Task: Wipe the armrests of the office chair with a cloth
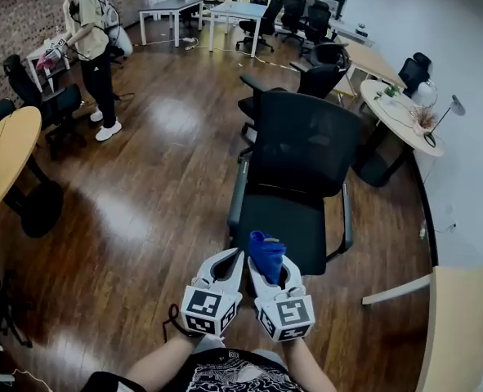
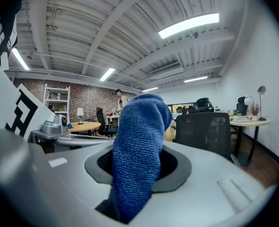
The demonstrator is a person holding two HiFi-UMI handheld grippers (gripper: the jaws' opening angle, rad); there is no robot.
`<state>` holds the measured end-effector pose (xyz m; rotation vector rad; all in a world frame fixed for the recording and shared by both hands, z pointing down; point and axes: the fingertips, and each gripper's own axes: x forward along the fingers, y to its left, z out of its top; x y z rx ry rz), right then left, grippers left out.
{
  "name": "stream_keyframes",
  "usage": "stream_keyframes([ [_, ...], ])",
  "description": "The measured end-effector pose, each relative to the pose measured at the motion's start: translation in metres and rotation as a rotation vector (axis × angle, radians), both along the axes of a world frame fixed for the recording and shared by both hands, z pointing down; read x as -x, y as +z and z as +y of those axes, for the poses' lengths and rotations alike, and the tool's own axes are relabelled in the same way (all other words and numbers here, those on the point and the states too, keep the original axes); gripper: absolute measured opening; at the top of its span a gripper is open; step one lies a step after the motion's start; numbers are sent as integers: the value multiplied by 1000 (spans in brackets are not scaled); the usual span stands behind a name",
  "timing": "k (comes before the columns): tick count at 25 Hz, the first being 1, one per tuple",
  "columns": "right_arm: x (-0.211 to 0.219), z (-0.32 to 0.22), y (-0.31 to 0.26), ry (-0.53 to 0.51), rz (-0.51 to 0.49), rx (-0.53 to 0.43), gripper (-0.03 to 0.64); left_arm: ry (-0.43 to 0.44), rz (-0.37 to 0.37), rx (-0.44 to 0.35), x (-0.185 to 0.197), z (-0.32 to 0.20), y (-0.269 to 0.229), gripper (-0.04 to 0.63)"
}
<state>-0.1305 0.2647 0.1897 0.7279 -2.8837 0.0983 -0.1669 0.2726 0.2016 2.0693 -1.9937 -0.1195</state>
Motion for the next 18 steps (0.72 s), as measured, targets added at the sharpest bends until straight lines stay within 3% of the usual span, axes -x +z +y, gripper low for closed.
stream_keyframes([
  [11,51,-49,12,-17,4,21,138,-30,13,25,57,-47,14,5],
  [18,86,-125,18,-53,6,7,138,-72,10,28,96,-115,22,5],
])
